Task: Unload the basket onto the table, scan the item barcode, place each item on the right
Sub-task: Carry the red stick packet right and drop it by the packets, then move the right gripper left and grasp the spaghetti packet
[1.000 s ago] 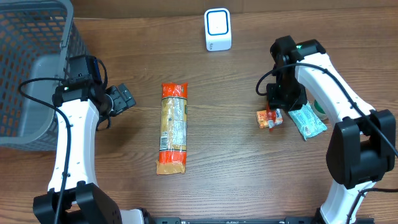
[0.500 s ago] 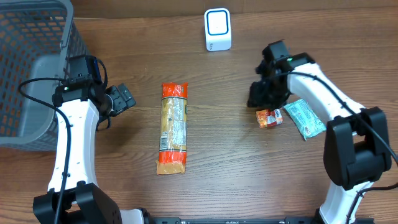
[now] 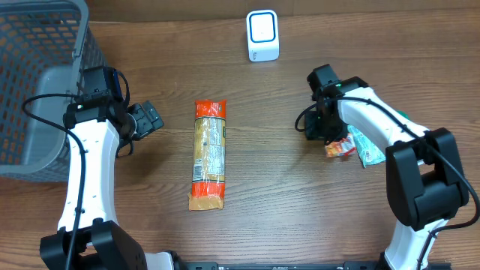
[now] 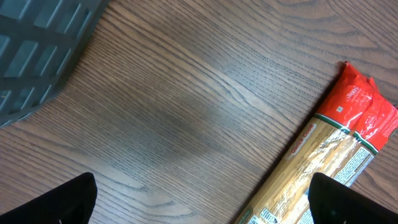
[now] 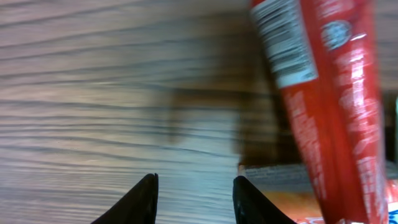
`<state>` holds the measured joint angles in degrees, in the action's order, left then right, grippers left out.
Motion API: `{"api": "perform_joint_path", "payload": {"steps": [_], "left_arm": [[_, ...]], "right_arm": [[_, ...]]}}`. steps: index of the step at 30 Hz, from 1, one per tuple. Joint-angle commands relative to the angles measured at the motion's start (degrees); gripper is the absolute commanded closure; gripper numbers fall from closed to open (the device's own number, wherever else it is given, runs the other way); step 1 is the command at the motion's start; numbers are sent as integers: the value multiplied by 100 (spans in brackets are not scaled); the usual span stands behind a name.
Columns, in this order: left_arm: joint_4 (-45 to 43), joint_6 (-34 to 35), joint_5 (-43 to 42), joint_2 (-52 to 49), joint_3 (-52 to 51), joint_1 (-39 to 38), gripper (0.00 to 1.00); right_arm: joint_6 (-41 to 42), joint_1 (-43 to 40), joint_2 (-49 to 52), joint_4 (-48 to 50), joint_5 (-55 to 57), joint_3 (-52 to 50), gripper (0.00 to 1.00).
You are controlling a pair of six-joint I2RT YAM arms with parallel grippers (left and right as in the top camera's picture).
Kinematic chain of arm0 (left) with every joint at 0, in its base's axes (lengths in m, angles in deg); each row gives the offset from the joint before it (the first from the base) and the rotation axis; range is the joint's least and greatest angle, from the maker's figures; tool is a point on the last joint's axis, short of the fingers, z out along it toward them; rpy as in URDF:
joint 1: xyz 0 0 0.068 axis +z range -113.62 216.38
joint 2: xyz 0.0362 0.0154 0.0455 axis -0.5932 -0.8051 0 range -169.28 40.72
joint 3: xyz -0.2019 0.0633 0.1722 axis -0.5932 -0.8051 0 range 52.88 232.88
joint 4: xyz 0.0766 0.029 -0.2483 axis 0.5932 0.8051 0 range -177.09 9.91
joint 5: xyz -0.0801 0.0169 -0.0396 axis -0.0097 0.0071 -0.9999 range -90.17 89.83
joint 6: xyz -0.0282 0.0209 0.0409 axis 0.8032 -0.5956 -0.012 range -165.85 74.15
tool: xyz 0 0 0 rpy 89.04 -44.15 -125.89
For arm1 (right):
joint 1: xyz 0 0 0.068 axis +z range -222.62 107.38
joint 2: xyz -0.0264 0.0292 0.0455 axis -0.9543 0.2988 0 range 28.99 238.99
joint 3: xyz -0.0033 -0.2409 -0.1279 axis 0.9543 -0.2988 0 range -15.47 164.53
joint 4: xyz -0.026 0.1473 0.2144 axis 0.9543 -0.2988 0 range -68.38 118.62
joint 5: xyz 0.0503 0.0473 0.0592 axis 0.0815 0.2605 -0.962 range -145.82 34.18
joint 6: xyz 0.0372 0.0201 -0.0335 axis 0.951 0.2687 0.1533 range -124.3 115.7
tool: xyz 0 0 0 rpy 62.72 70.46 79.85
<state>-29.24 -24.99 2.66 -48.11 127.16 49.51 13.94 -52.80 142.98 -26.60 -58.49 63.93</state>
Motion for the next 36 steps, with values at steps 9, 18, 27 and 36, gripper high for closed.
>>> {"api": "perform_joint_path", "payload": {"steps": [9,18,27,36], "left_arm": [[0,37,35,7,9,-2,0],[0,37,35,7,9,-2,0],[0,37,35,7,9,-2,0],[0,37,35,7,9,-2,0]], "right_arm": [[-22,562,-1095,435,-603,28,51],[483,1572,-1099,2138,-1923,4,0],[1930,2962,-999,2398,1062,-52,0],[1928,3845,-223,2990,1969,-70,0]]}}
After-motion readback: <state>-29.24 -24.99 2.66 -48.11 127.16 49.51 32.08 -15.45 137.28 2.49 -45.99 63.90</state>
